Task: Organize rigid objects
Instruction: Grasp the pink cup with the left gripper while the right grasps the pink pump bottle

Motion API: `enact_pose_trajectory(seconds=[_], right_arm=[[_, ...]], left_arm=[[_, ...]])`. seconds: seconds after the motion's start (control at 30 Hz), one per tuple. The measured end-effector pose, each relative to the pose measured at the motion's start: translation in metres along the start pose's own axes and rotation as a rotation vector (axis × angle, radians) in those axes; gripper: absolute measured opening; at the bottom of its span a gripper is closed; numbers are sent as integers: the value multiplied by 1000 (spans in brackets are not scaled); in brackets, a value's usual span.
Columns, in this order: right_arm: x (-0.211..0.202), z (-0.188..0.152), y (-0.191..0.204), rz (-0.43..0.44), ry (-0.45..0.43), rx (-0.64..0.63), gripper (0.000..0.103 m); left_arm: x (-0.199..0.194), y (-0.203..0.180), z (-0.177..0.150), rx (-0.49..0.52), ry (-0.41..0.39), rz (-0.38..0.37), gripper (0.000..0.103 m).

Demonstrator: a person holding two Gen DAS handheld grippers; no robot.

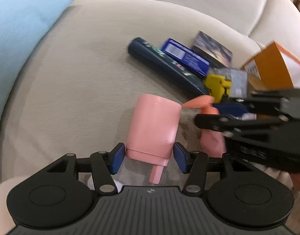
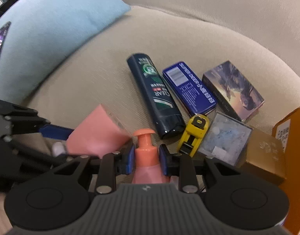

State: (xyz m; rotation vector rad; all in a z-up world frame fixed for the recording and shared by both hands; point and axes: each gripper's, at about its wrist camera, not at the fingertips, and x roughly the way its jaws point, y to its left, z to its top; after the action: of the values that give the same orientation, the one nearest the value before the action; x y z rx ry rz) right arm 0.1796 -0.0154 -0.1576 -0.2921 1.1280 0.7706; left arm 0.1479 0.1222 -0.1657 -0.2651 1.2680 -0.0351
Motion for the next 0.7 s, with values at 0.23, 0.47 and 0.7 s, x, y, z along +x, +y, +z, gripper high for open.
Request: enact_pose_trajectory(seconds=[0.23,0.47,0.7], right_arm=[[-42,3,22,-29,-140,-34,26],[-31,-19,30,-73,-87,-57,27],[-33,-45,32,-79,-21,-19,27]], left_arm=[[-4,2,-2,-35,-20,-3,62],[-5,6,-5,-70,-24,-47,62],[-4,4,-7,-80,-20,-87,62]])
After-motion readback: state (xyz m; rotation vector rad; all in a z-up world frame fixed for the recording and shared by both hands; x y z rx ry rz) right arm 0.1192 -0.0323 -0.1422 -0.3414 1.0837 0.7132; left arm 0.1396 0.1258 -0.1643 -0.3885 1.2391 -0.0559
